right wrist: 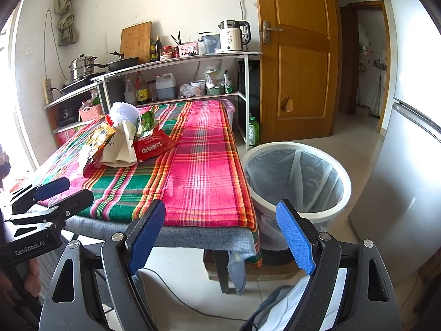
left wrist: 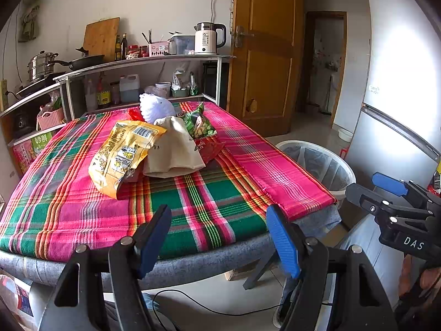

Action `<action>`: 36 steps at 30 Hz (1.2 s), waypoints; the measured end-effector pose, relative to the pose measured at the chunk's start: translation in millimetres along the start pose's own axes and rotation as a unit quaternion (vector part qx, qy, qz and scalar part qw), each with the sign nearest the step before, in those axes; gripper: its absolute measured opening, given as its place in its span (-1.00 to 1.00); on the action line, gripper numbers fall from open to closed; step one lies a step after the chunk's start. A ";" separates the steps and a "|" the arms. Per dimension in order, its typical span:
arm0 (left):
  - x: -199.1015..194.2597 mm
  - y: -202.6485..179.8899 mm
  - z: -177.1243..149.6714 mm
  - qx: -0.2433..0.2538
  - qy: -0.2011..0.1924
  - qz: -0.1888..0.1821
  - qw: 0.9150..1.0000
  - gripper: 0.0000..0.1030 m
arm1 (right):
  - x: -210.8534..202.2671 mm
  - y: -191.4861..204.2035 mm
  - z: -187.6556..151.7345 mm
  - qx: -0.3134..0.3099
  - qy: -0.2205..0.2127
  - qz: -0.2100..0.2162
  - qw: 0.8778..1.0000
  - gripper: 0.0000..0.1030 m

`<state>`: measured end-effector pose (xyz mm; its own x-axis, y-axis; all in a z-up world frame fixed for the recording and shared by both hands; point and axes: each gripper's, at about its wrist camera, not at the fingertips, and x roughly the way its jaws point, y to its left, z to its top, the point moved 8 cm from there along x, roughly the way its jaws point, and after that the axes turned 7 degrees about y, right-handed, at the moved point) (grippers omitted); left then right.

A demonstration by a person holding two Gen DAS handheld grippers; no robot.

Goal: Collect trash

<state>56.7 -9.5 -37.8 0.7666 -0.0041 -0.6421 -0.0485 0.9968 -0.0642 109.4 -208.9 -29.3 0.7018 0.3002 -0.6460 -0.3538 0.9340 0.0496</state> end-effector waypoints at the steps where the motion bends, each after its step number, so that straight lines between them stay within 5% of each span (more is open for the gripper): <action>1: -1.0 0.0 -0.8 0.000 0.000 0.000 1.000 0.42 | -0.4 -0.1 -0.1 0.000 0.000 0.000 1.000 0.60; 36: -2.2 -3.6 0.2 0.005 -0.004 -0.001 1.000 0.42 | -1.6 -1.7 -0.6 0.001 0.001 -0.001 1.000 0.60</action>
<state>55.3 -13.0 -36.1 0.7716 -0.0051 -0.6361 -0.0411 0.9975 -0.0578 108.6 -211.1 -28.8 0.7013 0.2977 -0.6477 -0.3511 0.9350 0.0497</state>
